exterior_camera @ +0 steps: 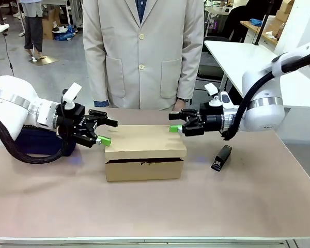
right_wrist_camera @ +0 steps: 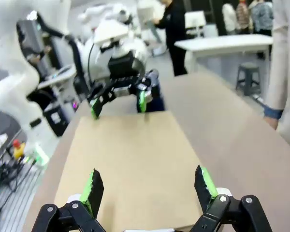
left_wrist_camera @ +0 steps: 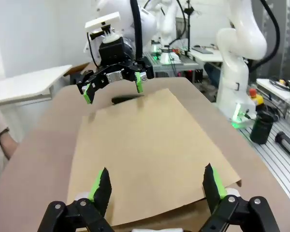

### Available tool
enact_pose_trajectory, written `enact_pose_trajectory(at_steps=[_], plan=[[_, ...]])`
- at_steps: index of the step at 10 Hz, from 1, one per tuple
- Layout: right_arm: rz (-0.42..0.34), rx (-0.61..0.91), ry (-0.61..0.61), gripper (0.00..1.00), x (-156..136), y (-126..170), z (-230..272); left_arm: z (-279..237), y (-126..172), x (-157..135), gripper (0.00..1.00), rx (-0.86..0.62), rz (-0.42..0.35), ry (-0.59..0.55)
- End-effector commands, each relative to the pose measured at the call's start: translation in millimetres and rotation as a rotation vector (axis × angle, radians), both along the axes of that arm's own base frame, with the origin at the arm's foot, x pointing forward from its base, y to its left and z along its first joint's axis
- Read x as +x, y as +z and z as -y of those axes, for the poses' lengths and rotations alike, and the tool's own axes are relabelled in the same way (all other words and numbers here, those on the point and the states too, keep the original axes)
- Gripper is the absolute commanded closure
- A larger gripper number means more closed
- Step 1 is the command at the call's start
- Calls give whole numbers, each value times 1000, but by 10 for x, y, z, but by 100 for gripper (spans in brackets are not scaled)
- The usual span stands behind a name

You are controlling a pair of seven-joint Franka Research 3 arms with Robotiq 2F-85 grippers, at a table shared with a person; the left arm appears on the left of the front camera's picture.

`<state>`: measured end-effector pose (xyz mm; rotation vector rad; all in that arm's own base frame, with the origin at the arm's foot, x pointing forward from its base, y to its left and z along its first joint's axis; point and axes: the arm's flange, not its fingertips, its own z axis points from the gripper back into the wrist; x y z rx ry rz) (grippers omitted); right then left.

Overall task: Pack the item into the box.
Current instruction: Close the Mailer Box.

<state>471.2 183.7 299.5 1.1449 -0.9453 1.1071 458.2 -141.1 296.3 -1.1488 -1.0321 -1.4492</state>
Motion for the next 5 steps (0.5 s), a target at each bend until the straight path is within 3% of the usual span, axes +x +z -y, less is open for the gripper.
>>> enact_pose_trajectory(at_steps=[1,3,5], plan=[[22,-117,80,0,9,39,1,78,57,-48,0,72,47,-48],[96,-186,116,0,-89,2,2,127,-5,-72,0,132,57,-63],[83,-235,117,0,-119,-89,-27,136,-7,-73,0,143,56,-71]])
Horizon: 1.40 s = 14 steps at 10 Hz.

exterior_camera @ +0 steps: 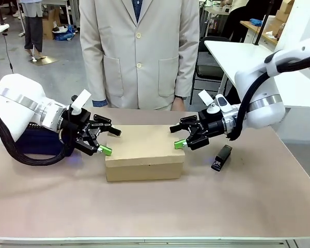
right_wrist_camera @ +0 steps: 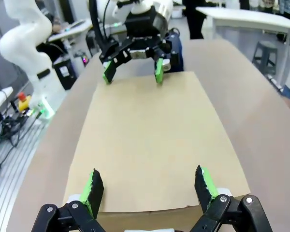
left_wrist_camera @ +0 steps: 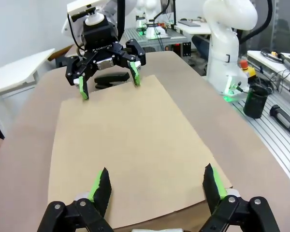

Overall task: Pack the item into the box.
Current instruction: Close the Mailer Box.

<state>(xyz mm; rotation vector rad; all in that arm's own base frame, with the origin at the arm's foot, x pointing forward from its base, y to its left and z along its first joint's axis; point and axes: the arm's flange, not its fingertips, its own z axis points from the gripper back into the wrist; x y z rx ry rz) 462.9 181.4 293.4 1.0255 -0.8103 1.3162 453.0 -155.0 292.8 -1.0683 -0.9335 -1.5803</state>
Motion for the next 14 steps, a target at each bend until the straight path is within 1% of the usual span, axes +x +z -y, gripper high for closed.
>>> enact_pose_trajectory(at_steps=[1,3,4,5,6,7,8,9,10,11,12,14], plan=[[12,-66,-11,0,-39,-74,-57,-7,19,-30,0,39,7,-12],[2,-124,-2,0,-42,-137,-46,-8,26,-34,0,21,10,-22],[12,-99,-6,0,-42,-102,-27,-10,37,-34,0,11,11,-23],[21,-41,-7,0,-29,-3,13,-25,70,-32,0,-26,-4,-40],[6,31,-11,0,-29,123,74,-59,160,-34,0,-91,-3,-34],[-12,123,-55,0,-42,312,209,-139,324,-70,0,-186,-4,-27],[-39,187,-136,0,-88,540,420,-282,535,-128,0,-278,-45,23],[-76,237,-242,0,-203,775,705,-510,761,-231,0,-341,-86,89],[-77,257,-275,0,-357,912,904,-714,917,-343,0,-395,-86,170],[-16,256,-309,0,-454,964,977,-840,971,-397,0,-462,-10,232],[-46,219,-187,0,-94,754,747,-533,785,-144,0,-335,-60,62],[-46,219,-187,0,-94,754,747,-533,785,-144,0,-335,-60,62]])
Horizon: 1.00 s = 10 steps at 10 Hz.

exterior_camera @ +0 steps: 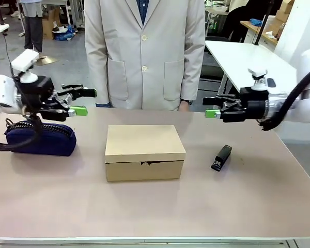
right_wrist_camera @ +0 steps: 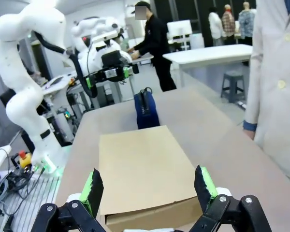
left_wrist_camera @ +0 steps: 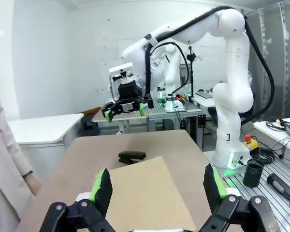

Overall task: Pack the item into the box.
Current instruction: Close the Mailer Box.

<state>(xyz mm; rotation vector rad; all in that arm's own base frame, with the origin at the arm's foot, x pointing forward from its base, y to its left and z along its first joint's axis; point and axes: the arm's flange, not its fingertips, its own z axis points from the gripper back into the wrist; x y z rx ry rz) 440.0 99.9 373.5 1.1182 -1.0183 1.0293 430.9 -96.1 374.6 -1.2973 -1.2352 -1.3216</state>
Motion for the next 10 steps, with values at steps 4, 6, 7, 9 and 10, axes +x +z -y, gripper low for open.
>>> enact_pose_trajectory(at_steps=[4,6,7,9,10], plan=[[-631,70,-189,0,-156,467,1185,-838,611,-151,0,21,-1011,40],[-854,1,-254,0,-314,565,1698,-1144,804,-235,0,96,-1287,103],[-914,20,-232,0,-402,610,1924,-1291,847,-261,0,104,-1363,168],[-996,116,-212,0,-621,660,2469,-1774,731,-349,0,155,-1585,267],[-1042,177,-261,0,-680,615,2711,-2042,598,-400,0,183,-1716,313]])
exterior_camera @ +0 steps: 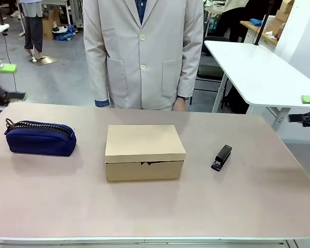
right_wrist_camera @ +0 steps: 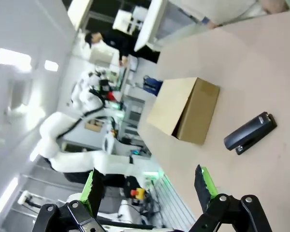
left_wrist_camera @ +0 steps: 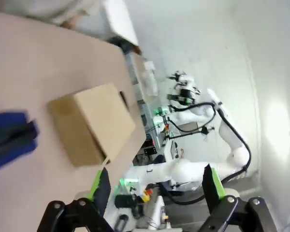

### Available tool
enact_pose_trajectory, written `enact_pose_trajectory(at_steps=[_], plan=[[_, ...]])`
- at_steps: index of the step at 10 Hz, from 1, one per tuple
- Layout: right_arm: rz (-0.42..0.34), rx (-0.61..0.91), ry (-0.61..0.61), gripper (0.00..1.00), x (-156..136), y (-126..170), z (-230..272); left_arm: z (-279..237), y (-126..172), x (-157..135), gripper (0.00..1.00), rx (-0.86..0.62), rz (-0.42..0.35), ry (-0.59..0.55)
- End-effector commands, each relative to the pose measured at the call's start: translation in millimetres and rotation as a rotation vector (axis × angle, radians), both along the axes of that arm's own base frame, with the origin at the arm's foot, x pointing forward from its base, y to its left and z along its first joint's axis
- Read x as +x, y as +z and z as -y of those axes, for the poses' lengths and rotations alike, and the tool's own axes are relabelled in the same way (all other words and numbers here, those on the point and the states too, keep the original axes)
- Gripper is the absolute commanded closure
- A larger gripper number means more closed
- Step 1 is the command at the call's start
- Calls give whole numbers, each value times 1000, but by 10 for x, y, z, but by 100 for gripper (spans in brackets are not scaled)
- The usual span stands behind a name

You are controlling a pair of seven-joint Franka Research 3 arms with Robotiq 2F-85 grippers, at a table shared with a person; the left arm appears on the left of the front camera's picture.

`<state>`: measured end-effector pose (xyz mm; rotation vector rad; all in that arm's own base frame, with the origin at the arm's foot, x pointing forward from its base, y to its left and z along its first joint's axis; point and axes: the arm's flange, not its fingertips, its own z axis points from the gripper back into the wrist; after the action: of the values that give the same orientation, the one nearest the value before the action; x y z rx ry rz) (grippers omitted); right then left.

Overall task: Pack the item into the box.
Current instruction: Close the Mailer Box.

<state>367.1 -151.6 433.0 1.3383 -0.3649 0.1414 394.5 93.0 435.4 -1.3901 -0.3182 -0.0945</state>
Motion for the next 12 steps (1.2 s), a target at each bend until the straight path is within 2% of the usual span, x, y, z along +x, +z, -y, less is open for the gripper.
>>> enact_pose_trajectory(at_steps=[1,2,3,4,12], plan=[[-57,70,-130,0,20,-38,359,-381,-117,-65,0,-15,-427,60],[-70,75,-143,0,33,-127,388,-552,-160,-69,0,-55,-399,140],[-87,20,-82,0,150,-241,253,-572,-109,36,0,-172,-243,198],[-44,47,-102,0,-95,-106,413,-469,-265,-136,0,5,-308,94],[-44,47,-102,0,-95,-106,413,-469,-265,-136,0,5,-308,94]])
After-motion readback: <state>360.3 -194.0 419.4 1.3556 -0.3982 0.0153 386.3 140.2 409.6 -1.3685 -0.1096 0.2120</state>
